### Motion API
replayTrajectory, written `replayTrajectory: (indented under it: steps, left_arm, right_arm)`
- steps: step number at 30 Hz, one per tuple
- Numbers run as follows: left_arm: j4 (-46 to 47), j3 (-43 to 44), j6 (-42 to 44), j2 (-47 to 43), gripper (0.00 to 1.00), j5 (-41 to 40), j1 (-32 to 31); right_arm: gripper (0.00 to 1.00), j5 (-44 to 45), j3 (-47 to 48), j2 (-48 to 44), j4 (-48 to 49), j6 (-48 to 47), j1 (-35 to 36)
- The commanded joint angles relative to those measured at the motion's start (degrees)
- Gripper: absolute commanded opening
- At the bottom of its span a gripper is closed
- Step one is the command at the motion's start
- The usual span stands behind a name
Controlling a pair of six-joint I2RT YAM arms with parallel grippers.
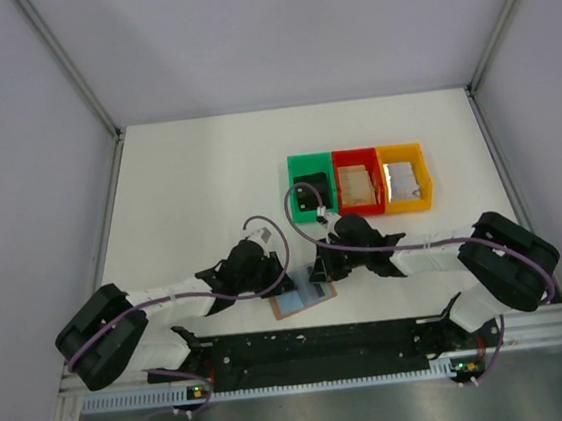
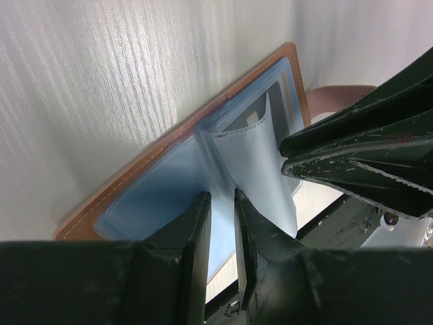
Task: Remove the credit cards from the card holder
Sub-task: Remove the credit card from the card holder.
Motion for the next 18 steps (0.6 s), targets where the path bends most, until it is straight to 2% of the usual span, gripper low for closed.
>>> replayTrajectory:
  steps: [1, 7, 14, 18]
  left_arm:
    - [1.31, -1.11, -0.51, 0.27, 0.25, -0.33, -0.24]
    - [0.53, -3.3, -2.97, -7.8, 0.28, -4.18, -0.15]
    - [-13.7, -5.94, -5.6, -30.9, 0.36, -18.94, -0.06]
    - [-18.8, -7.26, -7.01, -41.54, 0.38, -22.21, 0.03]
  right_arm:
    - [0.16, -4.08, 1.84, 1.38, 5.28, 1.62, 0.44]
    - [0.16, -8.21, 2.54, 1.38, 8.89, 2.85, 0.62]
    - [0.17, -9.01, 8.69, 5.07, 6.26, 0.92, 3.6]
    - [0.18, -9.36, 13.17, 9.11, 4.85, 0.22, 6.24]
